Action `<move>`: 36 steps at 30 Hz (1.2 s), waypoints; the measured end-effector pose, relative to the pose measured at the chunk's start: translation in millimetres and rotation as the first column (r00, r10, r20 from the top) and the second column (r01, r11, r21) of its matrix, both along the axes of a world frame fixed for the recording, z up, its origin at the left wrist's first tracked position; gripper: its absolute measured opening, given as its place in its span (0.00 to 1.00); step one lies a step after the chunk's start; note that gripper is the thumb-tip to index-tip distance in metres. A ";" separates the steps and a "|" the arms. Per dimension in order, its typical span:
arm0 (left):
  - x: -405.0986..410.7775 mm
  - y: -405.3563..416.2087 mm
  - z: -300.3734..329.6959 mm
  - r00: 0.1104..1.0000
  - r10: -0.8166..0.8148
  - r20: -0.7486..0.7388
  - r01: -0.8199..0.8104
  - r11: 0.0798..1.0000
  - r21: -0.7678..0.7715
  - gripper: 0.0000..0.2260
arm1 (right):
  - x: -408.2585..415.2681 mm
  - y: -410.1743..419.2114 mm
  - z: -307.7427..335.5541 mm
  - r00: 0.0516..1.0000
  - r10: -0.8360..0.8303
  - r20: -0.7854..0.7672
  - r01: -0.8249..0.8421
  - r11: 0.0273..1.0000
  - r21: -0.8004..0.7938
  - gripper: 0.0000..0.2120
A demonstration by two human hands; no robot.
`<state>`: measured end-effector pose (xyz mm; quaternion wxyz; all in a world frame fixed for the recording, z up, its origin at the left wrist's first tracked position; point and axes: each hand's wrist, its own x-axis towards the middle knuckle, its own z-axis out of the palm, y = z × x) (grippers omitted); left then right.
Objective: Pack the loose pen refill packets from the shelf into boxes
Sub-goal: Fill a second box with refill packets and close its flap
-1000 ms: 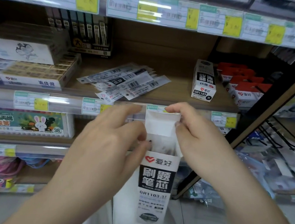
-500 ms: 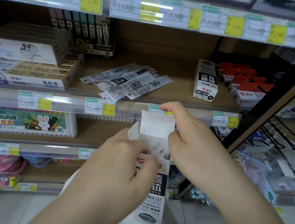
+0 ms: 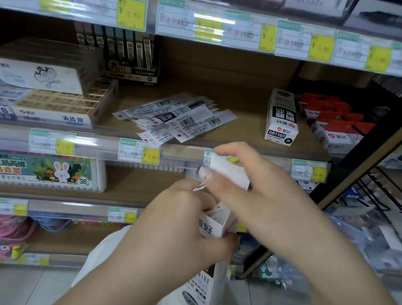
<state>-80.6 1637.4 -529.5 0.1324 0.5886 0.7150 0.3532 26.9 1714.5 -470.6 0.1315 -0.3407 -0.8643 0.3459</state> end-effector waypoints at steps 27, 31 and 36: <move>-20.2 13.9 -1.1 0.976 -0.143 0.164 0.165 0.977 -0.132 0.10 | -156.2 163.4 -36.6 0.772 0.159 0.615 -0.517 0.720 0.463 0.37; -23.3 14.7 -2.3 0.975 -0.144 0.167 0.167 0.977 -0.136 0.10 | -164.4 159.0 -42.8 0.813 0.213 0.542 -0.516 0.694 0.501 0.29; -25.9 14.7 -3.6 0.975 -0.144 0.167 0.168 0.976 -0.137 0.11 | -164.1 158.3 -51.6 0.877 0.180 0.446 -0.461 0.575 0.676 0.18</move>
